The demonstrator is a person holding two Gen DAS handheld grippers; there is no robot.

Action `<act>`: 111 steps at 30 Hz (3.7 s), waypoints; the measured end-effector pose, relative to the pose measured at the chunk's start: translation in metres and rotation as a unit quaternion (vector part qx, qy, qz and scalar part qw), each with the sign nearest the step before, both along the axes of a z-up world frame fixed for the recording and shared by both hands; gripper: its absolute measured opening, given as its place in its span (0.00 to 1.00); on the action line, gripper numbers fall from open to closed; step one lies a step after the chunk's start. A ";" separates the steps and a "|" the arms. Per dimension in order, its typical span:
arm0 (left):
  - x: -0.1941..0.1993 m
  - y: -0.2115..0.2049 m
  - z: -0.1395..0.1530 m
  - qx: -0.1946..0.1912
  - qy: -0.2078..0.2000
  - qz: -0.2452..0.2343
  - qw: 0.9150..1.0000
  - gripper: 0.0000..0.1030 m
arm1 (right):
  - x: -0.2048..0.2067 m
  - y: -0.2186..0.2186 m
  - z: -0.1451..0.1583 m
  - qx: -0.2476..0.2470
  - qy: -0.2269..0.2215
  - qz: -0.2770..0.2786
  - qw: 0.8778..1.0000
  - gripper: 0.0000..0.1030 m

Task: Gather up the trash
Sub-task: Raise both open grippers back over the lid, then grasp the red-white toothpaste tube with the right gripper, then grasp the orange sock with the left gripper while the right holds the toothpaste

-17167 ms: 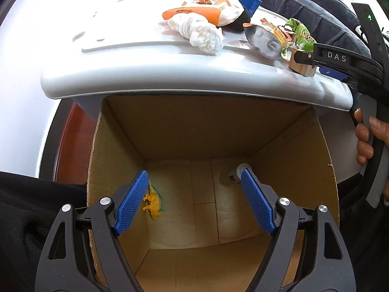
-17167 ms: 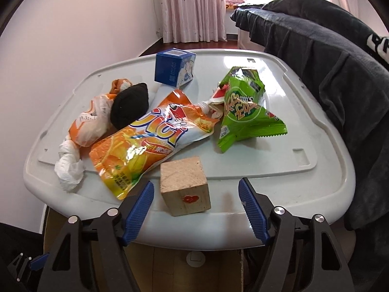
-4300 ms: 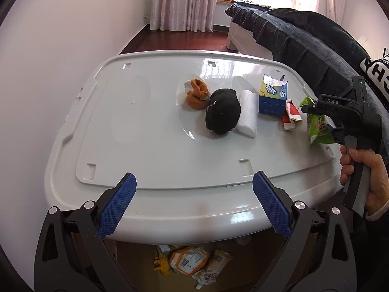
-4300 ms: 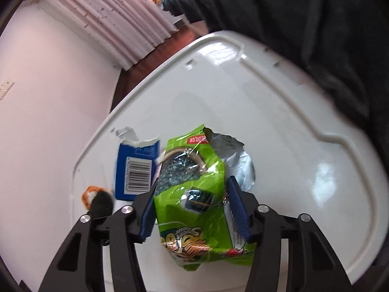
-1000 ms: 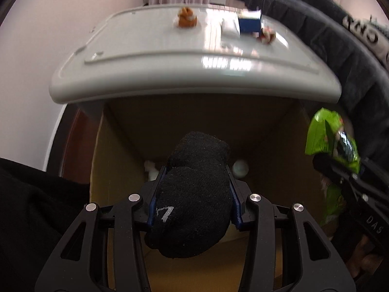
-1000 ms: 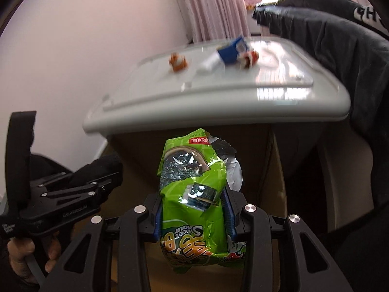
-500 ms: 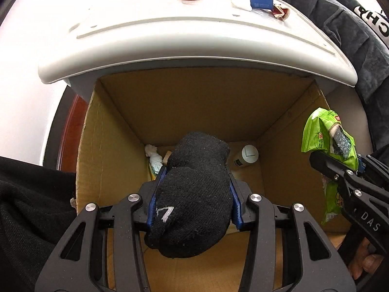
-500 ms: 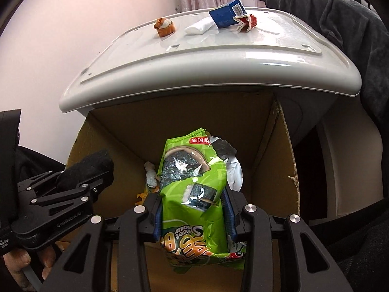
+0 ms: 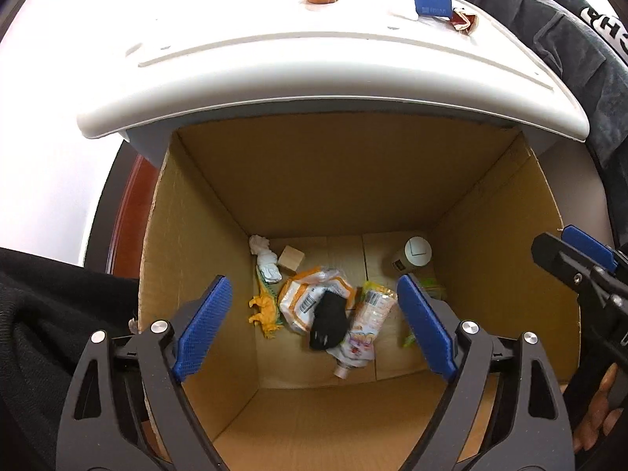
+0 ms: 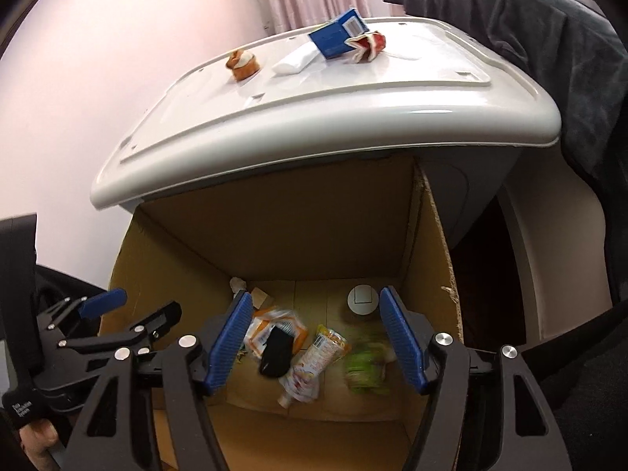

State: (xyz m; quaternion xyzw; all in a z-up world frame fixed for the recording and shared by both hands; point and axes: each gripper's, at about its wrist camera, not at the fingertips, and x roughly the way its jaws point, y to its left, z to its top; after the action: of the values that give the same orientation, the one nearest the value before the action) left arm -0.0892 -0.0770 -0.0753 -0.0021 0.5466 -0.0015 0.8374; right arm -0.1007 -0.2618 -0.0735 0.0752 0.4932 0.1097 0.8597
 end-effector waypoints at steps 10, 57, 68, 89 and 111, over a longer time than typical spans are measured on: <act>0.004 0.008 -0.002 -0.009 0.004 -0.001 1.000 0.82 | 0.000 -0.003 -0.001 0.004 0.004 -0.004 1.000 0.66; 0.140 0.050 0.082 -0.117 -0.055 0.056 0.990 0.82 | 0.319 -0.046 0.038 0.010 0.070 -0.134 0.988 0.56; 0.136 0.045 0.086 -0.120 -0.060 0.044 0.990 0.82 | 0.319 -0.017 0.028 -0.094 0.050 -0.120 0.987 0.47; 0.145 0.028 0.074 -0.084 -0.072 0.037 0.993 0.82 | 0.238 -0.030 0.033 -0.095 0.003 -0.060 0.994 0.25; 0.291 0.008 0.061 -0.044 -0.087 0.002 0.995 0.82 | 0.201 -0.030 0.032 -0.099 -0.029 -0.004 0.995 0.26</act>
State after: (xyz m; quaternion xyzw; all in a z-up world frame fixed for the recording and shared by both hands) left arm 0.2013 -0.0690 -0.0139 -0.0398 0.4712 -0.0236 0.8808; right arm 0.1008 -0.2913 -0.0417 -0.0115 0.4761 0.0595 0.8773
